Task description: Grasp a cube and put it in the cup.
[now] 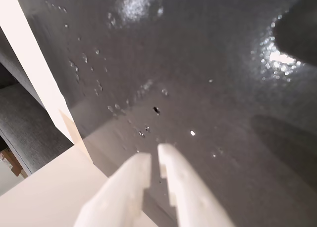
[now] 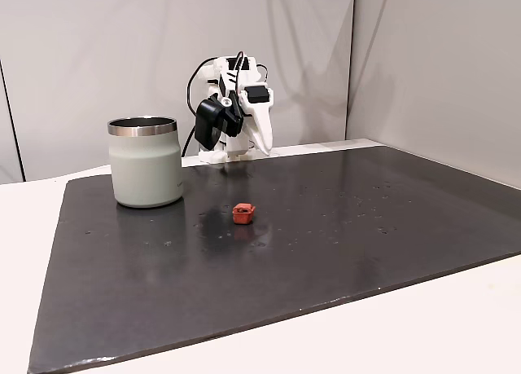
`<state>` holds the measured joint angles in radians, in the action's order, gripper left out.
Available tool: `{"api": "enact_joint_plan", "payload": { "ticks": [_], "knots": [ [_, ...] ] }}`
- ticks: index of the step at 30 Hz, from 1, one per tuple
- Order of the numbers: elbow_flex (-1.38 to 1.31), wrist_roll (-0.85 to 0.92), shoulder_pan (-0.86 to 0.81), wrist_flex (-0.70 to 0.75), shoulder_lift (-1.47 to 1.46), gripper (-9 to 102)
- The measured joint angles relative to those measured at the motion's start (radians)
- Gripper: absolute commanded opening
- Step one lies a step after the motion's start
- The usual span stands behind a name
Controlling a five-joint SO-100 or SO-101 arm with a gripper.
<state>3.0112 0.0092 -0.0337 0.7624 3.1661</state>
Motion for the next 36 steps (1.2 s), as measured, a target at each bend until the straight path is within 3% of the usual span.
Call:
{"api": "enact_joint_plan", "payload": {
  "ticks": [17,36],
  "knots": [
    [-0.129,0.051,-0.014,-0.005,-0.026,0],
    [-0.822,0.002,-0.063,-0.005,-0.698,0]
  ]
}}
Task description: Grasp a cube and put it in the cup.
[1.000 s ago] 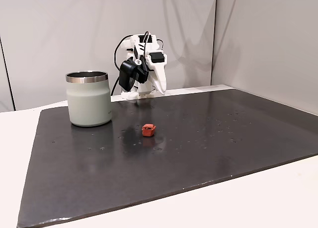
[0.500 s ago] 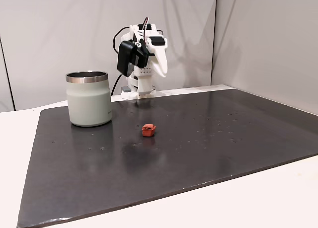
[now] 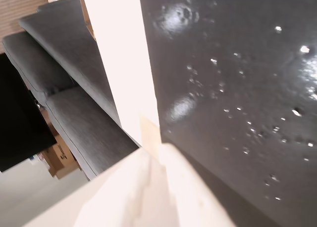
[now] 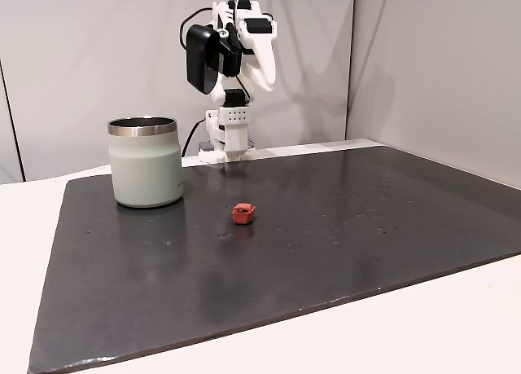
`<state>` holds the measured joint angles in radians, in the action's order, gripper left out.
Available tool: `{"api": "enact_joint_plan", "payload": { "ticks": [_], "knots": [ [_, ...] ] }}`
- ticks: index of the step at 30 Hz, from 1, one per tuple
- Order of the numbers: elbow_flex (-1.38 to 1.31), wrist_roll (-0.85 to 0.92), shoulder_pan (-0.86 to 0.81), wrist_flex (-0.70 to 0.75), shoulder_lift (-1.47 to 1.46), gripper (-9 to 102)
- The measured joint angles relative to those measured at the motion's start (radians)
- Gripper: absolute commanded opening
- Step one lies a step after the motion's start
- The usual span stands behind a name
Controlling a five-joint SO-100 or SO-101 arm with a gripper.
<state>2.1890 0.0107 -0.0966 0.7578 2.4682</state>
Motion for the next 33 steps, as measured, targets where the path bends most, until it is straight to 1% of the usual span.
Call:
{"api": "enact_joint_plan", "payload": {
  "ticks": [5,15,25,33],
  "knots": [
    [-0.172,-0.043,-0.034,0.040,-0.183,0],
    [-0.460,-0.167,-0.043,0.115,-0.486,0],
    [-0.713,-0.316,-0.075,0.275,-0.772,0],
    [-0.879,-0.331,-0.098,0.419,-0.968,0]
  ]
}}
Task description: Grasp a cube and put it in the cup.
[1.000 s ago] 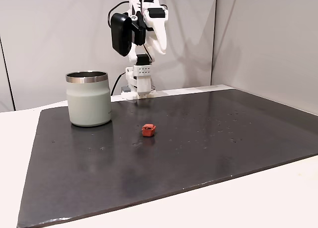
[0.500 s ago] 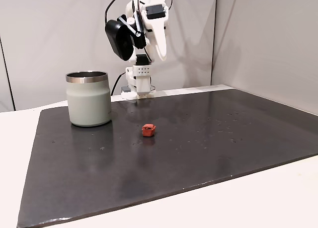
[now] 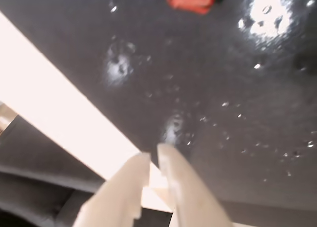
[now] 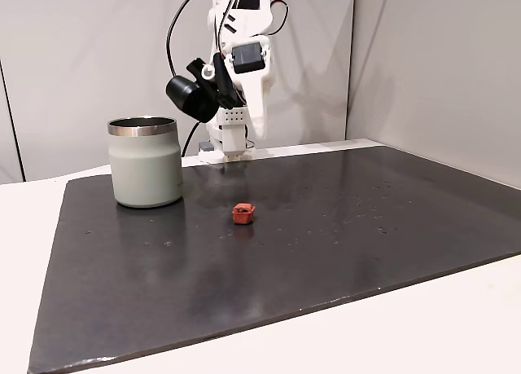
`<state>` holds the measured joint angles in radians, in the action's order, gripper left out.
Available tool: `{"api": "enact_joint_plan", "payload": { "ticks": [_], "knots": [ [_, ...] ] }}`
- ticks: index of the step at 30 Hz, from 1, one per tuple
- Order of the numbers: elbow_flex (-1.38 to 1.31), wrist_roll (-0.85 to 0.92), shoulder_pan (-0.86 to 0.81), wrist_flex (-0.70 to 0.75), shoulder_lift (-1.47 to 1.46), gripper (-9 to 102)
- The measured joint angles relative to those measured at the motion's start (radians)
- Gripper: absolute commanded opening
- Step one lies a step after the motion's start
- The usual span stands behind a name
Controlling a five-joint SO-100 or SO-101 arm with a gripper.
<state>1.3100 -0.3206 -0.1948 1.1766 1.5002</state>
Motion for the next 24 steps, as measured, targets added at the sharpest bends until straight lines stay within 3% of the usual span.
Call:
{"api": "enact_joint_plan", "payload": {
  "ticks": [24],
  "knots": [
    [-0.543,0.011,-0.055,0.382,-0.428,0]
  ]
}}
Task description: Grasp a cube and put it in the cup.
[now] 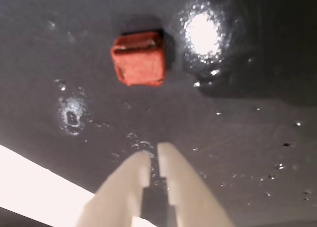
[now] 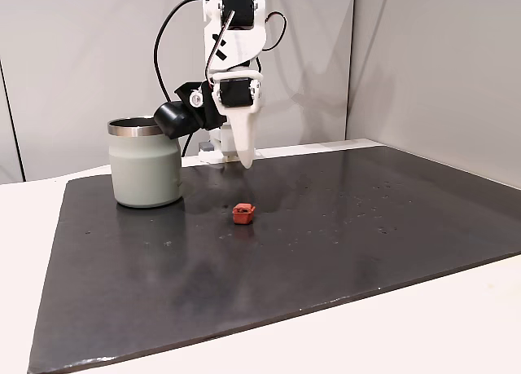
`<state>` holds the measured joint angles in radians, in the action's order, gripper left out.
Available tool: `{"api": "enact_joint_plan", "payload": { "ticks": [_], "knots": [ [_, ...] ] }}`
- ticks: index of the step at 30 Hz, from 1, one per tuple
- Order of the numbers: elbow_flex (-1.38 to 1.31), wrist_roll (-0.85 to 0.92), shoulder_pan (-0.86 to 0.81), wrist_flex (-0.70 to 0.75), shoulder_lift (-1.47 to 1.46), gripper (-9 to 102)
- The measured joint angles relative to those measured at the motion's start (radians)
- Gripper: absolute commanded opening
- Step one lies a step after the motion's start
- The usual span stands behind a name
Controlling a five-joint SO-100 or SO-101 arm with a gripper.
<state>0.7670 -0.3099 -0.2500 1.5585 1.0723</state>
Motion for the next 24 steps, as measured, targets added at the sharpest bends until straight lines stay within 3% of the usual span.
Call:
{"api": "enact_joint_plan", "payload": {
  "ticks": [5,11,24],
  "knots": [
    [-0.055,0.000,-0.003,0.035,-0.035,1],
    [-0.097,0.000,-0.015,0.077,-0.067,27],
    [-0.324,0.018,-0.035,0.179,-0.230,30]
  ]
}}
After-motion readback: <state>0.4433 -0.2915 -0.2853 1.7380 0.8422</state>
